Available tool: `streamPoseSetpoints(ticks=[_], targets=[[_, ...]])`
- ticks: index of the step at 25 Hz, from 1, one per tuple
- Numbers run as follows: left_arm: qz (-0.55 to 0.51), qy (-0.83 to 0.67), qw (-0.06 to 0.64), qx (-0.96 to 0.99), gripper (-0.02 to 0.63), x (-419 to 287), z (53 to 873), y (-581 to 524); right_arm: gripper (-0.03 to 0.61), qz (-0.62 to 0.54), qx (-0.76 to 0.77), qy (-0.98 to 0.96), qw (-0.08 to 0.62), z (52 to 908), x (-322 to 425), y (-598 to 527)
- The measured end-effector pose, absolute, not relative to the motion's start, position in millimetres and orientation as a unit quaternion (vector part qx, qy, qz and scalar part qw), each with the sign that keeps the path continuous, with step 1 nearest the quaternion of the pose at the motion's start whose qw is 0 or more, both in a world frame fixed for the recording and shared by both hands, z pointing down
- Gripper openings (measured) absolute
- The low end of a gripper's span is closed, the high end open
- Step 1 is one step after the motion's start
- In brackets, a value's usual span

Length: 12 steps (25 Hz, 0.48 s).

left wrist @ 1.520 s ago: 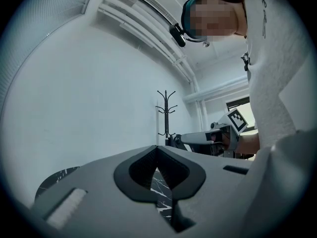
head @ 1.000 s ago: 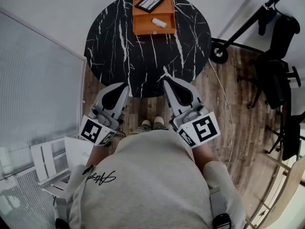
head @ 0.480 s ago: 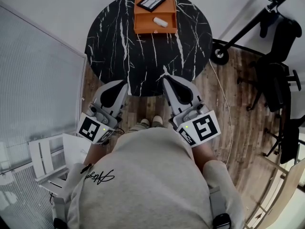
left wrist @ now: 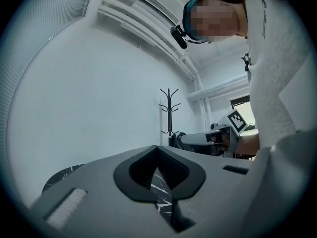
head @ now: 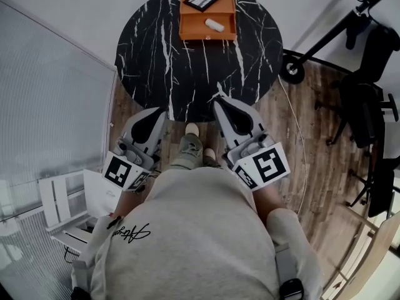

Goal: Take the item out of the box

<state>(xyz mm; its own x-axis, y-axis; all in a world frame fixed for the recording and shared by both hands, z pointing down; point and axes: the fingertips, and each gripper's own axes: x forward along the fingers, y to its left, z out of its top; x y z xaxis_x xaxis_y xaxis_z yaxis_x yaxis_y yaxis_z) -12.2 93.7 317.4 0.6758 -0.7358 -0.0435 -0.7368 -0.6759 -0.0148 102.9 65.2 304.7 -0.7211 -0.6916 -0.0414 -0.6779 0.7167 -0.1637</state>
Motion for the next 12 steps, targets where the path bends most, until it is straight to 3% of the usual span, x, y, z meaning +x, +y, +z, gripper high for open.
streamPoseSetpoints(ticks=[12], targets=[[0.021,0.394,0.022,-0.919,0.003,-10.3,314.6,81.5,0.011,-0.064,-0.382,0.921,0.052,303.5,108.3,55.2]])
